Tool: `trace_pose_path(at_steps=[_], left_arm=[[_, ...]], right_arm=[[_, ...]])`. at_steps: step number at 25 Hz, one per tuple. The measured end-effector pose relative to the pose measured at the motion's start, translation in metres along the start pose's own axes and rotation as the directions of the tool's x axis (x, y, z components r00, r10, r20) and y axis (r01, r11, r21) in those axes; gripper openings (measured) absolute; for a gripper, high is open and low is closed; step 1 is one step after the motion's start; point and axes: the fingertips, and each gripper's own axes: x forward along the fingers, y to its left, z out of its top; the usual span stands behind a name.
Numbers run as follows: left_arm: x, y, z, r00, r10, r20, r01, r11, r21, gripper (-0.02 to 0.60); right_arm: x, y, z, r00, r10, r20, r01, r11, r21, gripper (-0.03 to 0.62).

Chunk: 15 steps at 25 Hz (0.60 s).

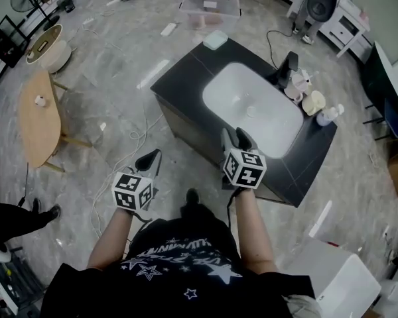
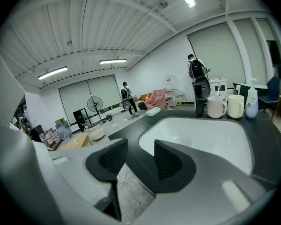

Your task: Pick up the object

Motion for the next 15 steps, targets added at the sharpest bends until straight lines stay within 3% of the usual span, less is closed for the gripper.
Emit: trace_pose_path(at_steps=[5,15], left_arm=[[0.042,0.010,0.038,1.000,0.005,0.007,-0.005,1.000,0.011,0.009],[0.099,0.043,0.089,0.999,0.000,0.032,-0.002,0.998,0.069,0.009]], right_arm=[[0.035,-0.025,0.023,1.000,-0.004,-0.017,0.004,0.999,0.036,0.183],[0.100,-0.031,0.061,1.000,0.001,0.004,-0.002,0.997,0.073,0.183]])
